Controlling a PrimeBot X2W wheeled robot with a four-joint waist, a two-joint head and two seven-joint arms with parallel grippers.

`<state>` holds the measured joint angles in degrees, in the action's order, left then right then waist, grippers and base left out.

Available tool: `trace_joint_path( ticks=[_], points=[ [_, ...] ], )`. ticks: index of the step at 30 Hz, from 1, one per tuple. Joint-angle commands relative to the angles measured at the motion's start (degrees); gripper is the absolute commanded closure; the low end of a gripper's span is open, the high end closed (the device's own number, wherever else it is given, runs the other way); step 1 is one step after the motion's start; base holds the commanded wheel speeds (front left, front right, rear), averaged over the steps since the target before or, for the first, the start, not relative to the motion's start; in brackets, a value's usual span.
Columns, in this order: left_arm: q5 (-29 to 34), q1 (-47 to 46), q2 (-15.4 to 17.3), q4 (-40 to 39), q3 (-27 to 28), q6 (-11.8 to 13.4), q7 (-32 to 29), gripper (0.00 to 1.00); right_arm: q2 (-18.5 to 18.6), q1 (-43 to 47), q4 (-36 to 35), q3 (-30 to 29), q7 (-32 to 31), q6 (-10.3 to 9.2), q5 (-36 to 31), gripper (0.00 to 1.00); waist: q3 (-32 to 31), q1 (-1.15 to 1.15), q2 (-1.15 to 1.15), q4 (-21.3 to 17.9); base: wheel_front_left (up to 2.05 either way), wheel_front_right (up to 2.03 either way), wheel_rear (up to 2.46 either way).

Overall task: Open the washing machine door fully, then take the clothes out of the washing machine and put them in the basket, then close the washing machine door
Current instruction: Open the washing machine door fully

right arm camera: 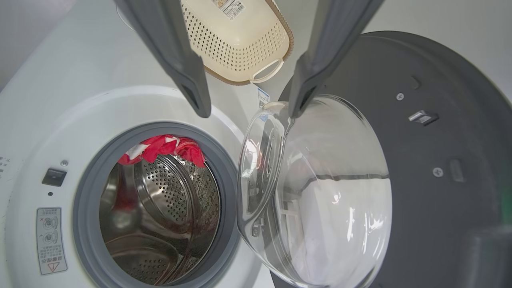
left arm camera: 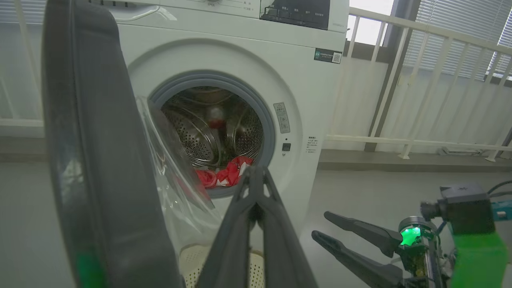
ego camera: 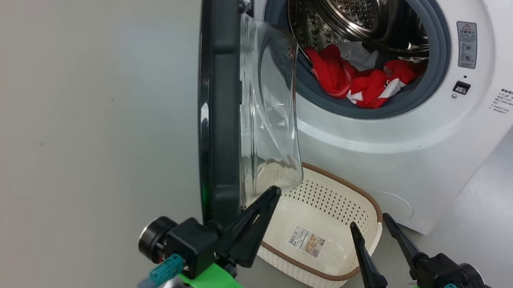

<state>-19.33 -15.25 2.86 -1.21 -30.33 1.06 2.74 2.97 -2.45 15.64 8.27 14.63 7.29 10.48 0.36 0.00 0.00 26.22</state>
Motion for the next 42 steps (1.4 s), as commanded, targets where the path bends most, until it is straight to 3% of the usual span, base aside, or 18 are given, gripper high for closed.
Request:
trace_joint_path(
  ticks=[1,15,28,42],
  points=[
    [-0.29,-0.86,0.6,-0.08,1.79,0.39,-0.36,1.0,-0.09,-0.56,-1.36,1.25,0.37,0.2,-0.68,0.0,0.27,0.0,0.0,-0.14,0.0,0.0,0.0],
    [-0.85,-0.92,1.86,5.1,4.11,2.97,-0.92,1.0,-0.09,-1.27,-1.08,1.19,0.37,0.2,-0.57,0.0,2.15,0.0,0.0,-0.36,0.0,0.0,0.0],
    [-2.01,0.71,4.04,3.98,7.27,5.69,-1.47,1.0,-0.09,-1.3,-0.55,1.29,0.37,0.2,0.21,0.0,2.26,0.0,0.0,3.45,0.0,0.0,0.0],
    [-4.47,2.72,7.21,3.89,14.75,9.58,1.01,1.0,-0.09,-3.77,1.69,4.47,0.37,0.2,-0.76,0.0,3.54,0.0,0.0,3.99,0.0,0.0,0.0]
  ],
)
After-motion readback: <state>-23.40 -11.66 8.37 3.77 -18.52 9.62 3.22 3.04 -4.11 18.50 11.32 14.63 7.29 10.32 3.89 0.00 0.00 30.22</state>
